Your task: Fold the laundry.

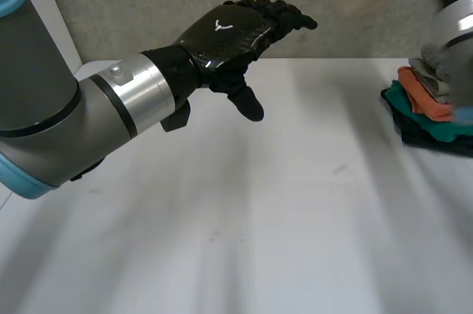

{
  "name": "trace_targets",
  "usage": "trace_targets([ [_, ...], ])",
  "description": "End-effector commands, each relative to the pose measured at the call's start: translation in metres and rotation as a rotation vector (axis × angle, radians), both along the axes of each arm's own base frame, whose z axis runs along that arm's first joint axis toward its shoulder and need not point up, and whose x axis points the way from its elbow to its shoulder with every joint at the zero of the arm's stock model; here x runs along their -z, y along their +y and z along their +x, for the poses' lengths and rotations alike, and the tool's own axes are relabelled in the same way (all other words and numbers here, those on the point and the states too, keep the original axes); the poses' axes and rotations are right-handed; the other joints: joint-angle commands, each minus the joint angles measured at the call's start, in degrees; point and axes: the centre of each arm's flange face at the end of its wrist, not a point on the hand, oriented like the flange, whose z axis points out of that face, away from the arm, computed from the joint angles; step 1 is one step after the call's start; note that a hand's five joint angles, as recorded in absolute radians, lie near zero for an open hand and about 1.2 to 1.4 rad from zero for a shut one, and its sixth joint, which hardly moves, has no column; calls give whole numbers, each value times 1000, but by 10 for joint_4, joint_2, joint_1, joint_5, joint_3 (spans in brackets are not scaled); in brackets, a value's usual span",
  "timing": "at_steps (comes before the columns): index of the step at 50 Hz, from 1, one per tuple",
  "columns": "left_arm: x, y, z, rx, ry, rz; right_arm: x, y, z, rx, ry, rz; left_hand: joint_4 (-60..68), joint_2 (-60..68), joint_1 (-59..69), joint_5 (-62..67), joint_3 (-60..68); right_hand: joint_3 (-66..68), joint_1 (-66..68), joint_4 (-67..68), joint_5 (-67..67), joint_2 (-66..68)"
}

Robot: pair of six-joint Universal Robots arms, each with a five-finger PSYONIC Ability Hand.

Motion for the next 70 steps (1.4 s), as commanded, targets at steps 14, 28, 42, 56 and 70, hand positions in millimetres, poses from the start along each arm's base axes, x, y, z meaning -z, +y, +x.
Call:
trace_targets([
  [14,25,13,-4,30,-44,55,165,-112,-211,-130,35,397,33,32,38,22,29,137,203,117,179,135],
  [28,23,19,-9,48,-30,41,162,-95,-214,-81,32,381,33,32,38,22,29,-563,-497,-583,-521,-565],
  [42,17,27,-10,64,-19,31,103,-34,-241,191,-54,595,33,32,38,22,29,-563,-497,-583,-521,-565],
  [56,-35,29,7,-53,101,-46,-37,20,-201,423,85,251,38,37,43,28,34,-563,-497,-583,-521,-565],
  [70,-10,-10,87,-629,61,76,24,103,-62,-51,-100,509,-5,-7,0,-16,-10,-563,-497,-583,-521,-565],
])
